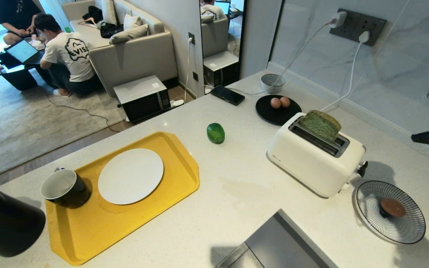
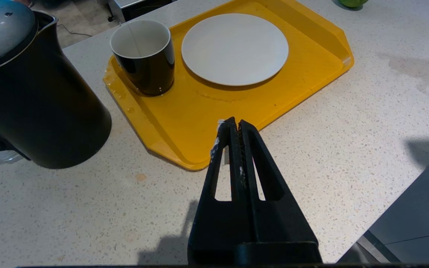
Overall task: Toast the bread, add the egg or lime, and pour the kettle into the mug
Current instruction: Put the baked bread on a plate
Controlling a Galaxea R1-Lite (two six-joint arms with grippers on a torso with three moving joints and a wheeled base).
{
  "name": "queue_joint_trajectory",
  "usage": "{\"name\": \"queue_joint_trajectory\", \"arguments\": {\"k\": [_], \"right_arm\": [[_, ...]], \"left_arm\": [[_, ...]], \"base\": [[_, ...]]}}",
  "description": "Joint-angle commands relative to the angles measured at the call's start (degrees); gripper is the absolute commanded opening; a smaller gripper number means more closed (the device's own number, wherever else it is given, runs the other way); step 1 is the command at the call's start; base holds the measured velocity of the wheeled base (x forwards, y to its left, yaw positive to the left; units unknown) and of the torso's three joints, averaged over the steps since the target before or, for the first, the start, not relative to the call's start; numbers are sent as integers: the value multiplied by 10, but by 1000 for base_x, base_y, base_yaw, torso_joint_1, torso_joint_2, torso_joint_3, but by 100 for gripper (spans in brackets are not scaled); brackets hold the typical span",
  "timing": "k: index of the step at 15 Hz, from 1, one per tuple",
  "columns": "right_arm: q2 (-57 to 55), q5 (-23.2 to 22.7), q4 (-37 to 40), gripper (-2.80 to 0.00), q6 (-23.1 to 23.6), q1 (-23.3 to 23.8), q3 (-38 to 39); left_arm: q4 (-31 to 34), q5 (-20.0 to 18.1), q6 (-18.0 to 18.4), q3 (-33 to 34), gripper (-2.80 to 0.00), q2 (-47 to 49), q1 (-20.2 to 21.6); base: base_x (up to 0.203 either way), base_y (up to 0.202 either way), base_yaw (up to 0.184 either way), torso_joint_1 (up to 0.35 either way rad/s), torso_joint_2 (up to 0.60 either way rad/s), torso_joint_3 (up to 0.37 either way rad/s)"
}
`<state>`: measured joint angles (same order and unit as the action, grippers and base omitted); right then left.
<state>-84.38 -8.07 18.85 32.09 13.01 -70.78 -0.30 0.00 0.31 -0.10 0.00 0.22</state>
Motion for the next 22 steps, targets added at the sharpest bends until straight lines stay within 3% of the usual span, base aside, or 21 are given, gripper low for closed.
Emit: {"name": "queue_joint_trajectory", "arguments": {"k": [1, 2, 3, 9, 11, 18, 22], "right_arm": [[6, 1, -40, -280, 3, -2, -3], [3, 2, -42, -280, 2, -3, -6], [-2, -1, -41, 0, 1, -5, -7], [-46, -29, -34, 0, 2, -49, -74], [-55, -34, 13, 0, -2, -78, -109], [-140, -34, 260, 0, -144, -159, -312], [-194, -34, 297, 0, -171, -166, -354]], "left_arm": [[0, 0, 0, 0, -280, 1, 0], [0, 0, 0, 1, -280, 1, 0], [0, 0, 0, 0, -280, 1, 0], [0, 0, 0, 0, -280, 1, 0], [0, 0, 0, 0, -280, 1, 0], [0, 0, 0, 0, -280, 1, 0], [0, 0, 0, 0, -280, 1, 0]], "base": [[0, 0, 0, 0, 0, 0], [0, 0, 0, 0, 0, 0], [0, 0, 0, 0, 0, 0], [0, 0, 0, 0, 0, 0], [0, 0, 0, 0, 0, 0], [0, 0, 0, 0, 0, 0], [0, 0, 0, 0, 0, 0]]}}
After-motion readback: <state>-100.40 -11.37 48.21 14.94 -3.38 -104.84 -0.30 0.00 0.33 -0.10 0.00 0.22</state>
